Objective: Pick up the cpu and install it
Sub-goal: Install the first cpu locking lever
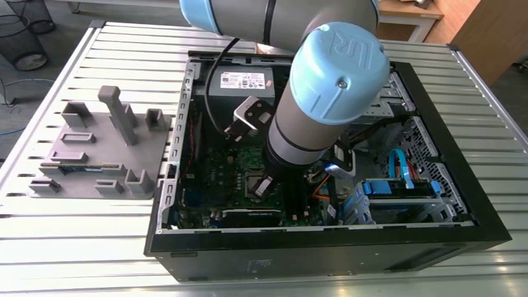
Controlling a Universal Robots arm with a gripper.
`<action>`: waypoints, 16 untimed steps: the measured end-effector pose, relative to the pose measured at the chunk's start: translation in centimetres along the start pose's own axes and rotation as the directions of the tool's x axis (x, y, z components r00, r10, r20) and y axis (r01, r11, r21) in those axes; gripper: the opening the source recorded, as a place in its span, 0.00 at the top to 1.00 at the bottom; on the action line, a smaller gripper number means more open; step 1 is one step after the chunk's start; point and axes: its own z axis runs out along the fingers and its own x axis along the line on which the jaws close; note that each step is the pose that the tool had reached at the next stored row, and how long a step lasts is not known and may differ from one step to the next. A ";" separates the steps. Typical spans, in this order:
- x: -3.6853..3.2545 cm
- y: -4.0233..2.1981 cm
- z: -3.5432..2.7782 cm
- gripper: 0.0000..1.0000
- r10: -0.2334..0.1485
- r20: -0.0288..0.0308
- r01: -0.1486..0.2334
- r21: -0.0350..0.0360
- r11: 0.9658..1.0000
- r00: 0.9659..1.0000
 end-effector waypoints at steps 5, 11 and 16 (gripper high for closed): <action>-0.19 -0.27 0.09 0.89 -0.004 -0.001 0.004 0.000 1.000 1.000; -0.21 -0.35 0.29 0.89 -0.027 -0.005 0.027 -0.002 1.000 1.000; -0.19 -0.38 0.44 0.89 -0.064 -0.011 0.064 -0.006 0.998 0.998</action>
